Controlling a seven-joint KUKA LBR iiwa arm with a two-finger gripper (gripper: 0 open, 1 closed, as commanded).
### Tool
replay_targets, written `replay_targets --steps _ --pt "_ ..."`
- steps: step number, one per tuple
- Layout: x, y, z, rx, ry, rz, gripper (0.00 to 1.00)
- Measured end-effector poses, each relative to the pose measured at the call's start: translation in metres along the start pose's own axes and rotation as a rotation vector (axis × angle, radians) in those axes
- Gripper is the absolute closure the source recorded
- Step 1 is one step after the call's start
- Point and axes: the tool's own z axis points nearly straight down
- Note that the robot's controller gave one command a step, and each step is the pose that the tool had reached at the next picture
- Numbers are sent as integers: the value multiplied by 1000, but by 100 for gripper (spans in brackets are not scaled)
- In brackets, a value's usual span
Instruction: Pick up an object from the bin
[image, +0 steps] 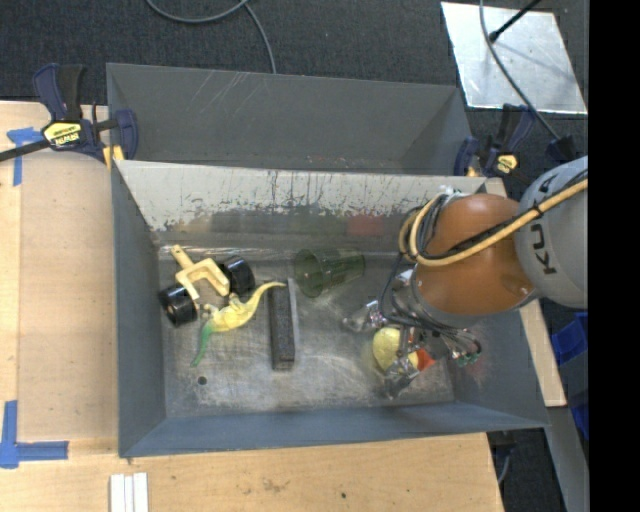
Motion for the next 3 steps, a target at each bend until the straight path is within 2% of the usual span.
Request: replay_targets --steps 1,2,3 --pt "-10 -42 -48 -4 3 -21 0" --pt "28 -56 -8 47 -62 -70 100" --pt "28 -56 -8 48 -62 -70 100"
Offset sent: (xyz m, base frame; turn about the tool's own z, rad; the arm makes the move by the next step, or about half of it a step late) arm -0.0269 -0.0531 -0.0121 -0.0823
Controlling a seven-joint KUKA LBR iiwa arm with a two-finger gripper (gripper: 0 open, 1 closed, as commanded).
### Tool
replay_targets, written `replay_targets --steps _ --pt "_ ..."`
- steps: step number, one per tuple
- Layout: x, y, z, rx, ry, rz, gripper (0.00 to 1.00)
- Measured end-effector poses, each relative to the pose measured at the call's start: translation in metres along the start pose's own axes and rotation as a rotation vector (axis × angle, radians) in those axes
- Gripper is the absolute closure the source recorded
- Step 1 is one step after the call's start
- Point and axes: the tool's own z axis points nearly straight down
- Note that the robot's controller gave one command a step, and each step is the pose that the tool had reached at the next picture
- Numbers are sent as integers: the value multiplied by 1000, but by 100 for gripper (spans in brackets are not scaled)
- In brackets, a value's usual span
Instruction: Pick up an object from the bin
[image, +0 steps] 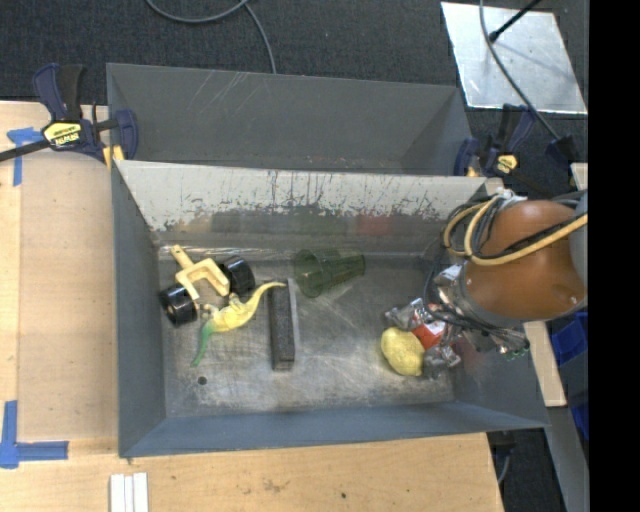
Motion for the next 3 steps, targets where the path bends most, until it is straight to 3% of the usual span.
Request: replay_targets --steps 1,3 --pt "-3 1 -4 -8 9 -2 100" --pt "-3 1 -3 -8 9 -2 100"
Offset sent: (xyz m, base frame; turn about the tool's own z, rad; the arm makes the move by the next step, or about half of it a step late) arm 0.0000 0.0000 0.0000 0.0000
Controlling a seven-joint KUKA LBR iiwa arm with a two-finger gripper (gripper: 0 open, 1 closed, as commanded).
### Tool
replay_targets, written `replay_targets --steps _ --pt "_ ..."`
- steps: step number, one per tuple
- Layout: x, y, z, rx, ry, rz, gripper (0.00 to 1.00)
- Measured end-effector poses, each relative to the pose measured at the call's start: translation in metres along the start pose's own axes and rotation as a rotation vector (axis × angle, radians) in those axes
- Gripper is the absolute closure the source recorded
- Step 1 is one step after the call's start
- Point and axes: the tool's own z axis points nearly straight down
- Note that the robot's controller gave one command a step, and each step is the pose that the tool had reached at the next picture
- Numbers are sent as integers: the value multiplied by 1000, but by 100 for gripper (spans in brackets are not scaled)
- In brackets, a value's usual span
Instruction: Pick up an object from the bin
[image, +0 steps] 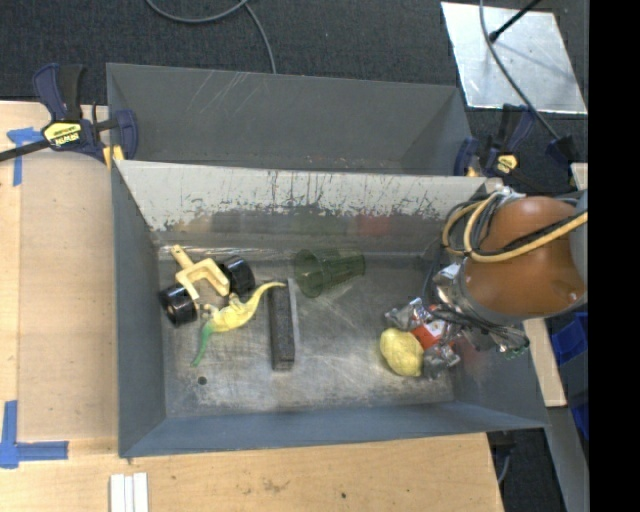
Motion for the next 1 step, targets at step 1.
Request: replay_targets --steps 1 --pt "0 0 0 0 0 0 100"
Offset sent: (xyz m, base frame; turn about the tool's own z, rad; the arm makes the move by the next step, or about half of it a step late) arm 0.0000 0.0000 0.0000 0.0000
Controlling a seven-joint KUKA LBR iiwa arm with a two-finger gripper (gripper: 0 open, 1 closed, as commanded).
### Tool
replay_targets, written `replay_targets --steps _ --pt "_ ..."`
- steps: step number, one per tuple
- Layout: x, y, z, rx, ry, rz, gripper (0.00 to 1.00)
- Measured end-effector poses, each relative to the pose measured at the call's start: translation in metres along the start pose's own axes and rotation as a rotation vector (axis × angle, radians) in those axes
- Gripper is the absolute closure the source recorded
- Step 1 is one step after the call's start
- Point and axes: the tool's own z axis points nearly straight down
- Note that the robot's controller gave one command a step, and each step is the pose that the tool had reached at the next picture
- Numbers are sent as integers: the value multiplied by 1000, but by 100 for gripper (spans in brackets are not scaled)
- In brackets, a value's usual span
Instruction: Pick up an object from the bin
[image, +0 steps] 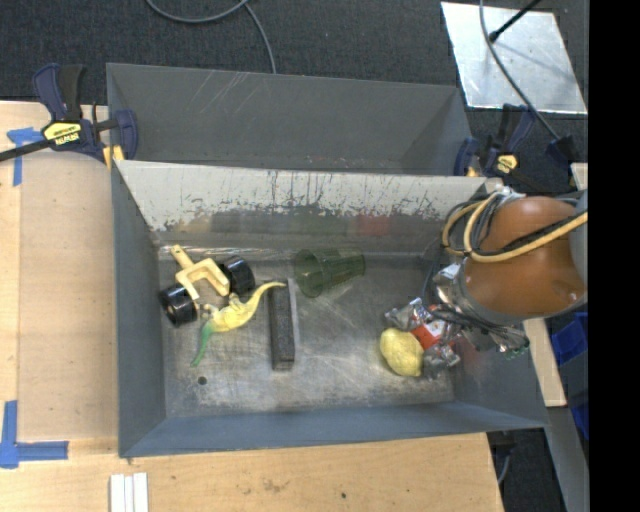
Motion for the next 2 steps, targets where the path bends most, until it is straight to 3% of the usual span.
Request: replay_targets --steps 2 --pt "0 0 0 0 0 -1 100"
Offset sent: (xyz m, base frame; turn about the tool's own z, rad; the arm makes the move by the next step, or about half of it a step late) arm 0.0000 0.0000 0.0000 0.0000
